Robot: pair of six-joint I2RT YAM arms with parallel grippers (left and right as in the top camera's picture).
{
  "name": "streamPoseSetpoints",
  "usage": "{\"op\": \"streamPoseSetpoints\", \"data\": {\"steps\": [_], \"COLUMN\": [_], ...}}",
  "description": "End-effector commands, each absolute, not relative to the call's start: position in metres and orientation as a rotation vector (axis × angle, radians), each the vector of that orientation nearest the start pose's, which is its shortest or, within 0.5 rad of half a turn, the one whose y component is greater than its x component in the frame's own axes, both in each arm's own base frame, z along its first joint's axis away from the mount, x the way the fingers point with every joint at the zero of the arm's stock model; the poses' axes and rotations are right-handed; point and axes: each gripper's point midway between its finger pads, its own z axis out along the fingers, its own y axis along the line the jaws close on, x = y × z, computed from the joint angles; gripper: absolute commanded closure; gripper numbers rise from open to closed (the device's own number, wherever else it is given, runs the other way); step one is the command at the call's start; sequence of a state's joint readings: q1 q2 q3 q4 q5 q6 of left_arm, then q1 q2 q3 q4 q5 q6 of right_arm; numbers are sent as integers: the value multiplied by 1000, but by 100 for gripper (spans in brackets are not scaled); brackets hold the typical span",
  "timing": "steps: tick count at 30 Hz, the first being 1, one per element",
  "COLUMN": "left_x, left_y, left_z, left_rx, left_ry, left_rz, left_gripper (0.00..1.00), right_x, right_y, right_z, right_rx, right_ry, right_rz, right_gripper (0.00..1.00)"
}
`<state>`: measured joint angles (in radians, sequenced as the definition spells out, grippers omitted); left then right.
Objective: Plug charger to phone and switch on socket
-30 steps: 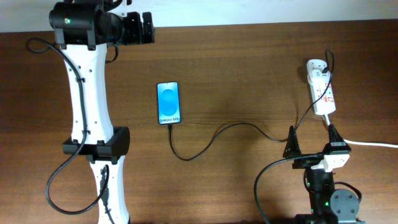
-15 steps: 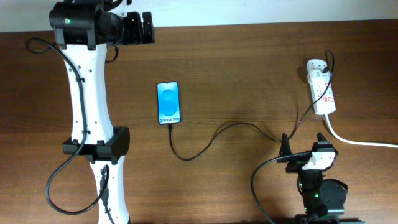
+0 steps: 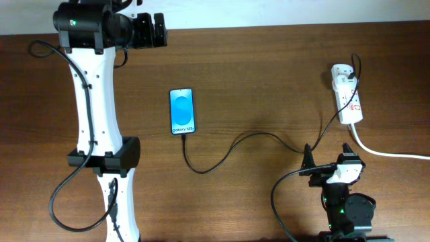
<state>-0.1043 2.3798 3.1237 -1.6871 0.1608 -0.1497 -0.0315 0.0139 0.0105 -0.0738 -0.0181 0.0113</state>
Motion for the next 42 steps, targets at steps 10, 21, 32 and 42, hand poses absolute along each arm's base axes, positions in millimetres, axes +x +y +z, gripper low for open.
{"op": "streamPoseSetpoints", "data": {"steps": [10,21,32,42], "left_x": [469,383,294,257], "left_y": [-60,-32,-24,-21], "left_z": [331,288,222,201], "left_rx": [99,219,186,288], "left_ry": [2422,2204,1800,1609], "left_rz": [-199,-86,-23,110], "left_gripper": [1,0,0,1], "right_x": [246,246,246,246], "right_y": [-4,-4,-4,-4], "right_z": [156,156,156,156], "right_rx": [24,24,24,24], "right_ry": [1648,1649,1650,1650], "right_rz": [2,2,2,2], "right_gripper": [2,1,1,2]}}
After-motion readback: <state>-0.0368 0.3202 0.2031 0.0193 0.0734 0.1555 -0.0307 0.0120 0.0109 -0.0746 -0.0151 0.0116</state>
